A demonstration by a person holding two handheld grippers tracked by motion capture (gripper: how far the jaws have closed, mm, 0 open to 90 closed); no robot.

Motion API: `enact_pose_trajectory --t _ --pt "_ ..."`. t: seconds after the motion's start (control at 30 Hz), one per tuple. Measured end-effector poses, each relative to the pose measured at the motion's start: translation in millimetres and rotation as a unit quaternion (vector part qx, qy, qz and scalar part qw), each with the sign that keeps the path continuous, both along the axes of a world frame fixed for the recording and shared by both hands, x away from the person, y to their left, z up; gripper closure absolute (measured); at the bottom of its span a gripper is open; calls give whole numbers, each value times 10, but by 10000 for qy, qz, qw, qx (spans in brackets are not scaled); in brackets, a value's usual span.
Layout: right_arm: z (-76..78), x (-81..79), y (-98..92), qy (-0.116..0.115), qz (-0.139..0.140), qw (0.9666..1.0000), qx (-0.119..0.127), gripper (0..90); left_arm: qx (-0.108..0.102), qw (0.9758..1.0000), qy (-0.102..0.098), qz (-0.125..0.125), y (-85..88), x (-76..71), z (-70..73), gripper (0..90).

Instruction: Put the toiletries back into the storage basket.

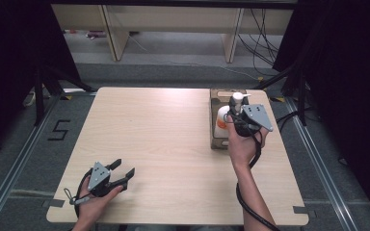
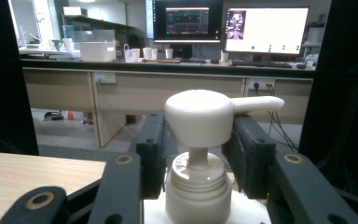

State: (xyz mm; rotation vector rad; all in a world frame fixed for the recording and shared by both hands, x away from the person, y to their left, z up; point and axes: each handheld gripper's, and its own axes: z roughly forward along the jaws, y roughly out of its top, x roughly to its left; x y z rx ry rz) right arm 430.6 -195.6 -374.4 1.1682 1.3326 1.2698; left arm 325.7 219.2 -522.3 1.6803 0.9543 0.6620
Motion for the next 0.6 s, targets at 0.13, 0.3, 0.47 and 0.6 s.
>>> enact_pose_trajectory --t 0.13,0.3,0.47,0.6 --pt "-21 -3 23 75 12 10000 0 605 -9 10000 -4 3 0 -1 -1 355" --pt "-45 -5 39 90 -2 10000 6 604 -1 10000 2 1 0 0 0 354" --pt "-42 -17 29 108 28 9999 -70 601 -22 10000 -12 -17 -3 5 -4 354" --pt "-52 -36 16 110 15 9999 -73 600 16 10000 -5 -4 -6 -1 -1 354"
